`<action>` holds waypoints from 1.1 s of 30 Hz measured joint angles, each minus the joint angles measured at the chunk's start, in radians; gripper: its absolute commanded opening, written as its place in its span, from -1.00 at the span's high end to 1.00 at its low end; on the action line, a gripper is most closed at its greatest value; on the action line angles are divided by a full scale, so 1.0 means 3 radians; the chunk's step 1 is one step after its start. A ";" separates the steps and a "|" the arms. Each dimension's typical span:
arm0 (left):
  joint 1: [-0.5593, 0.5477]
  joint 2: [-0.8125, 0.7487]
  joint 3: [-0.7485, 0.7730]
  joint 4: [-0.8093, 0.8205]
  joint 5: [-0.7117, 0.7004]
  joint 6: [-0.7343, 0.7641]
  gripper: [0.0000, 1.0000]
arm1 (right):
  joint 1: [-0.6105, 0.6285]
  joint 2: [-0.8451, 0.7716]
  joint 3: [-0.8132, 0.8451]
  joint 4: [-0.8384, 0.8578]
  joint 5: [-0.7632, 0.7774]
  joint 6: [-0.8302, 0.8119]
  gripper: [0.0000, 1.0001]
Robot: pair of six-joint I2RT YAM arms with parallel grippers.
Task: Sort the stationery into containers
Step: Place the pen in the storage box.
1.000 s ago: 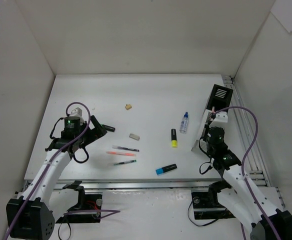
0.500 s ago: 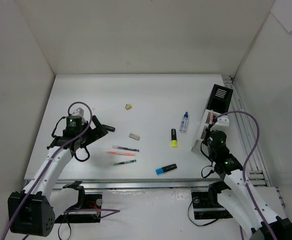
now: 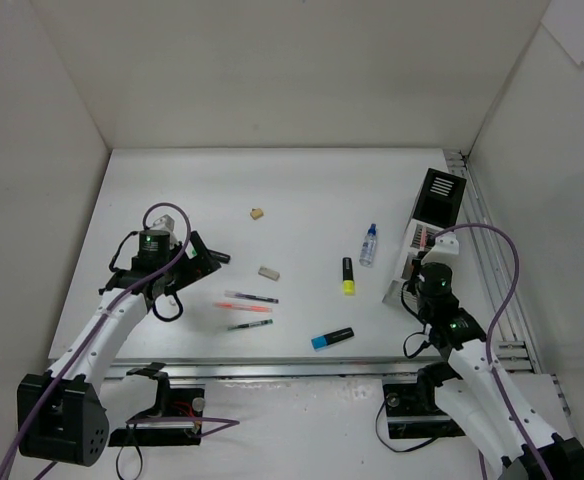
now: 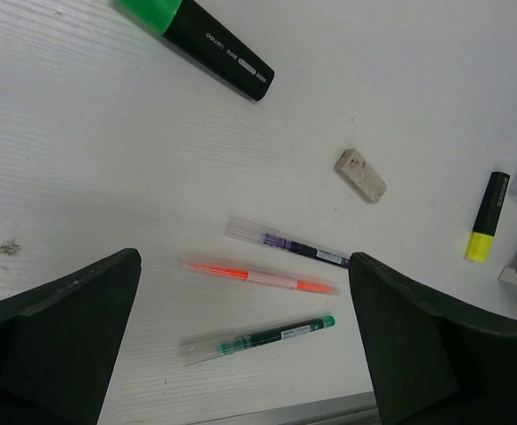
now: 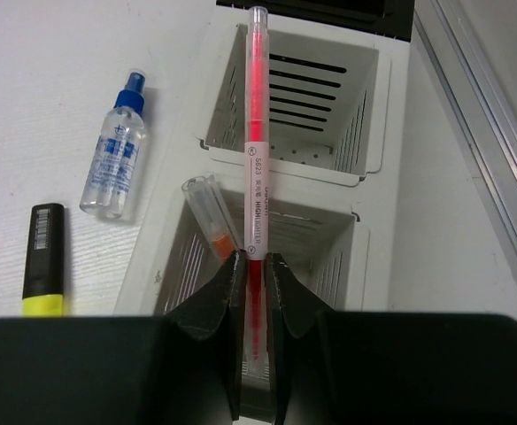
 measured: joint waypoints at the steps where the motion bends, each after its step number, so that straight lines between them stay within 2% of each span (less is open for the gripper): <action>1: 0.0000 0.0000 0.0006 0.0000 0.0000 0.0000 -0.99 | 0.0000 0.0010 0.0000 0.0004 0.0000 0.0000 0.85; 10: -0.0003 0.0001 0.0025 0.0003 -0.0001 0.0003 -0.99 | 0.0001 0.0109 0.0000 0.0004 -0.0019 0.0009 0.76; 16: -0.0003 0.0000 0.0025 -0.0001 -0.0017 0.0023 -0.99 | 0.0001 0.0146 0.0000 0.0057 -0.0023 0.0014 0.47; 27: -0.0022 -0.0005 0.0045 -0.0017 -0.0031 0.0028 -0.99 | 0.0000 0.0072 -0.0006 0.0015 -0.0031 0.0010 0.40; 33: -0.0114 -0.0008 0.0135 -0.0036 -0.0053 0.0066 -0.99 | 0.0001 -0.0034 0.0093 -0.0202 -0.0081 -0.0017 0.17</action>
